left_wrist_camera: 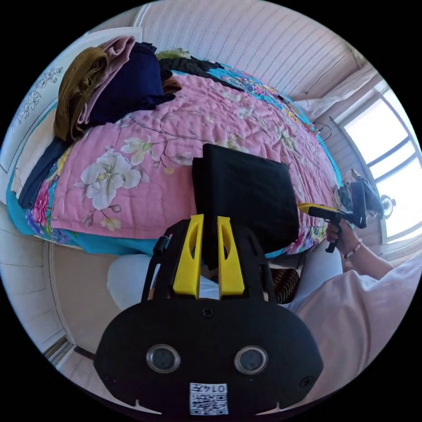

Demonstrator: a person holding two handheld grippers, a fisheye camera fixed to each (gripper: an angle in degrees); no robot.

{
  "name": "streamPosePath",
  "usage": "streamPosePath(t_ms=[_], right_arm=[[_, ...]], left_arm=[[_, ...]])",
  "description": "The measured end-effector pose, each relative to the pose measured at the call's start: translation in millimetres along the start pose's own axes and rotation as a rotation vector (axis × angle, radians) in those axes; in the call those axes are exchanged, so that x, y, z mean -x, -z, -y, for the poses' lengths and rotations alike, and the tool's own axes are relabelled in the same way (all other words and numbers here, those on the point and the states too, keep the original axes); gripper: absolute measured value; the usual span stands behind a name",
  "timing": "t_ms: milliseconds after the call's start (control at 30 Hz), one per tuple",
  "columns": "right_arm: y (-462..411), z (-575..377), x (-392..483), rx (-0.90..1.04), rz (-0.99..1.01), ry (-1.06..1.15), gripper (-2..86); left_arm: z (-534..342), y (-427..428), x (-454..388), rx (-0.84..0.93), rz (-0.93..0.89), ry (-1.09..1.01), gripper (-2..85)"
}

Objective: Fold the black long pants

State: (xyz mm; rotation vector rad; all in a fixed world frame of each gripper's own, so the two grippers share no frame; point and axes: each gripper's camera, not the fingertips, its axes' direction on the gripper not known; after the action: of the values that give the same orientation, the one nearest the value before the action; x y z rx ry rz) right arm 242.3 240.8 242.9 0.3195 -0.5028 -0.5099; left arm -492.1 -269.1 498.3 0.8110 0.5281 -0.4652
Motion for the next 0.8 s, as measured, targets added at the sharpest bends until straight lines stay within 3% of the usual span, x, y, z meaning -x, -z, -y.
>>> streamPosePath(t_ms=[133,233,367,533,800], right_arm=[[-3,10,1,-0.085,0.055,-0.026,12.5],[-10,23,3,-0.015,0.083,-0.068,9.7],[11,30,39,0.016,0.107,0.090,4.6],[55,22,78,-0.024,0.125,0.233,3.4],[240,-34,62,-0.196,-0.110,0.242,3.3]], left_arm=[[11,-25,5,-0.011,-0.092,0.042,12.1],[14,-52,1,0.026,-0.099,0.058,11.7],[4,-48,-6,0.018,-0.196,0.044,4.9],[-6,-31,-43,-0.002,-0.220,-0.025,4.3],[32,-41,-245,0.045,-0.503,-0.385,4.1]])
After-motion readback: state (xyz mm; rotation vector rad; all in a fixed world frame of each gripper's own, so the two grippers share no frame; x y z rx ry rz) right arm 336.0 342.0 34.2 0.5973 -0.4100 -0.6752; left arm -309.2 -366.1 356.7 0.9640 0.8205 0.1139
